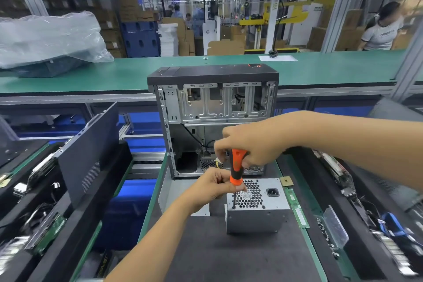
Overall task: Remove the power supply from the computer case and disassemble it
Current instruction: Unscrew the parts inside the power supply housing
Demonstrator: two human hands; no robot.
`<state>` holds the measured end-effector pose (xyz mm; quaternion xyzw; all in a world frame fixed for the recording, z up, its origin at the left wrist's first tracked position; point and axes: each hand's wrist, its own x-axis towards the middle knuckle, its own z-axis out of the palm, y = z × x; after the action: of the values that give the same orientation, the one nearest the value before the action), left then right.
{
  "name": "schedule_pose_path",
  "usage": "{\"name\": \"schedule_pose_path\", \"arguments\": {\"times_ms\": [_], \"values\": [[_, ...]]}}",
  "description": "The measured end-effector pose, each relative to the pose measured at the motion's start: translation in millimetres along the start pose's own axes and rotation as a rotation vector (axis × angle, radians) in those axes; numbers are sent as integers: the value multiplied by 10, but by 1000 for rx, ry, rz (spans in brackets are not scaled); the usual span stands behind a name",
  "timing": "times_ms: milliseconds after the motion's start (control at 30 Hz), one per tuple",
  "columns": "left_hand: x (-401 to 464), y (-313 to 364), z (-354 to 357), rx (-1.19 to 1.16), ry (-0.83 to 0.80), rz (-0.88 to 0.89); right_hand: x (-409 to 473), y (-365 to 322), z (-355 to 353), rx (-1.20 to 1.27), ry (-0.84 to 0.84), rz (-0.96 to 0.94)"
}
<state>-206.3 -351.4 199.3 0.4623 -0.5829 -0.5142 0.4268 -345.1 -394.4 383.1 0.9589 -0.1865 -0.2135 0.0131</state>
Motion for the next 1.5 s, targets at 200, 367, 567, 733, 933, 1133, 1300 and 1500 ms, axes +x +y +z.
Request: {"name": "schedule_pose_path", "arguments": {"times_ms": [200, 367, 567, 733, 933, 1133, 1300, 1500], "values": [[-7, 25, -8, 25, -7, -6, 27, -83, 74, -164, 213, 210], [-32, 51, -12, 13, 3, -8, 5, -67, 82, -90, 61, 31], [-10, 38, -18, 28, -24, -13, -11, -89, 49, -133, 175, 146], [-10, 63, -13, 42, -10, 0, 17, -73, 49, -133, 82, 66], [7, 46, -40, 20, -36, -7, -9, -65, 30, -169, 168, 153], [13, 52, -37, 7, -43, 6, -9, -46, 71, -11, 83, 26], [43, 34, -59, 20, -42, -13, -3, -106, 55, -203, 245, 128], [43, 54, -49, 44, -53, -2, 15, -5, -3, 5, 50, 33]]}}
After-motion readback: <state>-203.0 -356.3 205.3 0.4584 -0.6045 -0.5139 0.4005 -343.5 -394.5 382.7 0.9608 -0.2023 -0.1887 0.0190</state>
